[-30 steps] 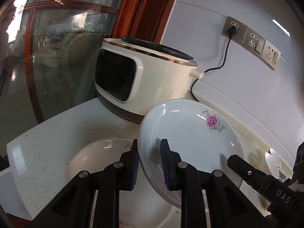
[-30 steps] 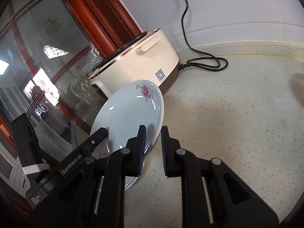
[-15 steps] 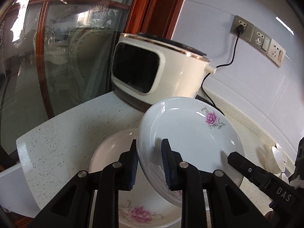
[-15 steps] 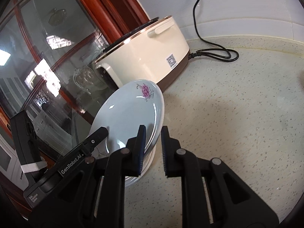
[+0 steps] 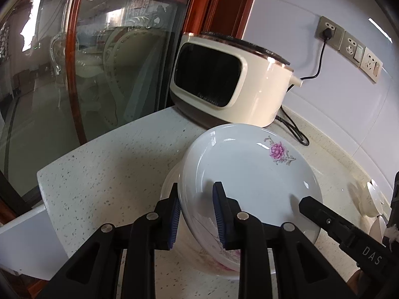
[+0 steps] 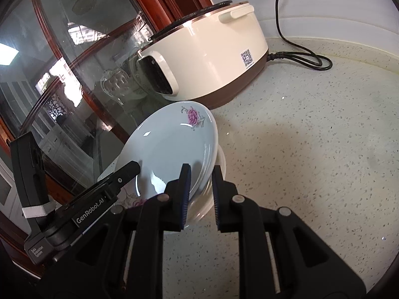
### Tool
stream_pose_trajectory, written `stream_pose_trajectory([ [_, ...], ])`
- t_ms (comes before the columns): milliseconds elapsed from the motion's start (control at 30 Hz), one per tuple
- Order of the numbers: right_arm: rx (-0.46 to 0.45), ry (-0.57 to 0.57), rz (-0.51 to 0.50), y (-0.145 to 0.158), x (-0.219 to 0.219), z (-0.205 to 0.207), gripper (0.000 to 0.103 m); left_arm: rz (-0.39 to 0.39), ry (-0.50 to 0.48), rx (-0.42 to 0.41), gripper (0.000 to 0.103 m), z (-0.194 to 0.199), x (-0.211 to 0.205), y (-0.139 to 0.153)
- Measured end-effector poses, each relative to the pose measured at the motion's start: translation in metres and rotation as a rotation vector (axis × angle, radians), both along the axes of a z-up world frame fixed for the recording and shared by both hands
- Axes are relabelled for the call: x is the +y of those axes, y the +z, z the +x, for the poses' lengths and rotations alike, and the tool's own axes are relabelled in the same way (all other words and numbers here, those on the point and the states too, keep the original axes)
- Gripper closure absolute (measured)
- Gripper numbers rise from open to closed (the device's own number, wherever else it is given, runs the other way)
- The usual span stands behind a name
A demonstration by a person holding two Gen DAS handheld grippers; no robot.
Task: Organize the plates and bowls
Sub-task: 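Lower the flower plate onto the plate stack with both grippers, then open both grippers and pull them away from the plate stack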
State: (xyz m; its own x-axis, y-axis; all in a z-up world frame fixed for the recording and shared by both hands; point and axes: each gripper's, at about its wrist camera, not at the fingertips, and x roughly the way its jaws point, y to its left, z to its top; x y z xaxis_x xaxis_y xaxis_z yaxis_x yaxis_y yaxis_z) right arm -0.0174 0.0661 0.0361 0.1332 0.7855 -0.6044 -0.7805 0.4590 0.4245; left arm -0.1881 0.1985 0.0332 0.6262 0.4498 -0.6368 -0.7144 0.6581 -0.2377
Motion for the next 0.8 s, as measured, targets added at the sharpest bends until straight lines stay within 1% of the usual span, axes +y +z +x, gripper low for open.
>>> stream_pose_trajectory([
  [200, -0.013, 0.016, -0.019, -0.002, 0.005, -0.003, 0.083, 0.0, 0.002, 0.015, 0.076, -0.003, 0.003, -0.004],
  [400, -0.024, 0.03, -0.021, -0.003, 0.008, -0.004, 0.083, 0.023, 0.005, 0.023, 0.076, -0.007, 0.0, -0.002],
  [500, -0.032, 0.039, -0.032, -0.004, 0.009, -0.005, 0.083, 0.061, 0.014, 0.041, 0.073, -0.006, -0.004, 0.0],
  [600, -0.048, 0.04, -0.046, -0.006, 0.011, -0.006, 0.083, 0.066, 0.008, 0.061, 0.071, -0.005, -0.004, -0.002],
  [700, -0.075, 0.038, -0.055, -0.004, 0.012, -0.01, 0.083, 0.098, 0.006, 0.106, 0.066, 0.0, -0.009, -0.005],
  [733, -0.085, 0.039, -0.057, -0.003, 0.012, -0.012, 0.082, 0.099, 0.003, 0.114, 0.062, 0.001, -0.009, -0.006],
  [767, -0.093, 0.038, -0.058, -0.002, 0.012, -0.012, 0.078, 0.093, -0.003, 0.12, 0.06, 0.002, -0.008, -0.008],
  [800, -0.091, 0.044, -0.054, -0.002, 0.012, -0.013, 0.076, 0.091, -0.004, 0.123, 0.06, 0.002, -0.008, -0.009],
])
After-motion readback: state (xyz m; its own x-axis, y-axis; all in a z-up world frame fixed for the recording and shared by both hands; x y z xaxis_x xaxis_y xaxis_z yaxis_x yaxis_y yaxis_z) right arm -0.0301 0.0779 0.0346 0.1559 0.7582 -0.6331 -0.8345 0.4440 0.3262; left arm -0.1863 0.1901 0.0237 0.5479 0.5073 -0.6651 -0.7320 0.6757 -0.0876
